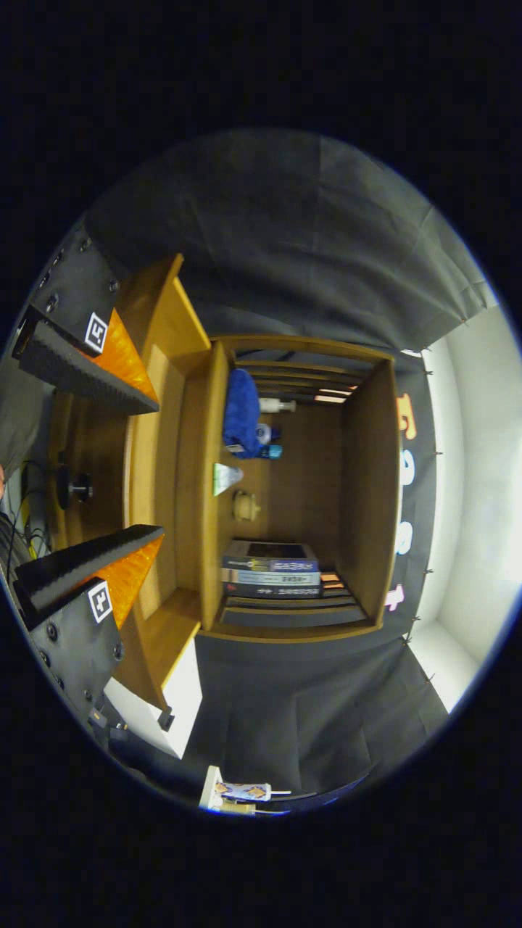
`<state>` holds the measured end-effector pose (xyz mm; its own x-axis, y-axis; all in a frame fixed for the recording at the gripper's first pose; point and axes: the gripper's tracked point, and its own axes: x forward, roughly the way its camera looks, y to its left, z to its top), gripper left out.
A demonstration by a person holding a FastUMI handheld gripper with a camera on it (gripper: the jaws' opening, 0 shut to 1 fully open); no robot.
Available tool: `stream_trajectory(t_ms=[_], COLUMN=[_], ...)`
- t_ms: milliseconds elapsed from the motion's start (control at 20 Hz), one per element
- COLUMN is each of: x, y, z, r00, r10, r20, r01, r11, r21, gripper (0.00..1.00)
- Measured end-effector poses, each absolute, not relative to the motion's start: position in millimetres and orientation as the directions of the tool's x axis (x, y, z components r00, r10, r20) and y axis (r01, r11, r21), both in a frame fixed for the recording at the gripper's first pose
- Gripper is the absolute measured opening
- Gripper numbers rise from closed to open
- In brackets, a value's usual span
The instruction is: Pull open the drawer, take out the items inside it, and place them on the countertop above the cabinet.
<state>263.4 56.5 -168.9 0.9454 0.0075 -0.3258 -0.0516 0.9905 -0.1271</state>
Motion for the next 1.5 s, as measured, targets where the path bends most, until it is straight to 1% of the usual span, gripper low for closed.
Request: stream_trajectory(t_ms=[100,200,350,550,750,1100,1150,1500], x=[262,265,268,275,287,337,343,403], y=[43,35,29,31,28,28,28,26], z=[-184,-197,-213,-209,-211,-213,-217,-233], r00=[0.941,0.937,0.920,0.933,0.929,0.934,0.926,0.927], r10=[-0.040,-0.062,-0.068,-0.056,-0.043,-0.042,-0.043,-0.049], r20=[-0.337,-0.345,-0.387,-0.355,-0.367,-0.355,-0.375,-0.372], r01=[-0.005,0.017,0.019,0.001,-0.012,-0.014,-0.019,-0.014], r11=[0.991,0.991,0.991,0.988,0.989,0.988,0.987,0.986], r21=[-0.131,-0.133,-0.130,-0.153,-0.146,-0.155,-0.162,-0.166], gripper=[0.98,0.98,0.98,0.98,0.98,0.98,0.98,0.97])
